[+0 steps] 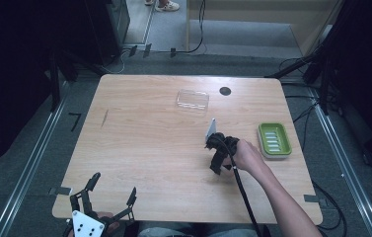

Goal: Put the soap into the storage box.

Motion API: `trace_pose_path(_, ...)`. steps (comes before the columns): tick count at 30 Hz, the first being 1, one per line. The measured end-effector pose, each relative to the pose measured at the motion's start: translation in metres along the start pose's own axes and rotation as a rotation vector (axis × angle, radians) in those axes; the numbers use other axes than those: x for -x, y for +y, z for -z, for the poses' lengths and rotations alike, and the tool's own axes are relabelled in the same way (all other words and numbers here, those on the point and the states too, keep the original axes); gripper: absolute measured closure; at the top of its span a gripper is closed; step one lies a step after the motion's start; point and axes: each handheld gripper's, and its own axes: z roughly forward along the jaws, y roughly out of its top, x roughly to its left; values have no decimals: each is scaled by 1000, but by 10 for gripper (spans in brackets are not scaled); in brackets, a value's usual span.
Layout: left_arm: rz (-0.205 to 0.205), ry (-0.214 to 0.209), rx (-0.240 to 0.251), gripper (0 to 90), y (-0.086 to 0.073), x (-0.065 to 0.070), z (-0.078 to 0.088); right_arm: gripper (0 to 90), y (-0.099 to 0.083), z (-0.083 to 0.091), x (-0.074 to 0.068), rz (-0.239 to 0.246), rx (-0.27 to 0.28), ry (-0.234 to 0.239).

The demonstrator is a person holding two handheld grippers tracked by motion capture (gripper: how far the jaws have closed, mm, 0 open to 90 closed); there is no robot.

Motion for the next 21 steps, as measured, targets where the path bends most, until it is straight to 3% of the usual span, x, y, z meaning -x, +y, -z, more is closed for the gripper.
trace_pose_path(12, 0, 0, 0, 99, 0, 0, 0, 194, 0, 0, 0, -8, 3, -2)
trace_pose_path(21, -1, 0, 0, 99, 0, 0, 0, 293, -1, 2, 3, -19, 18, 7)
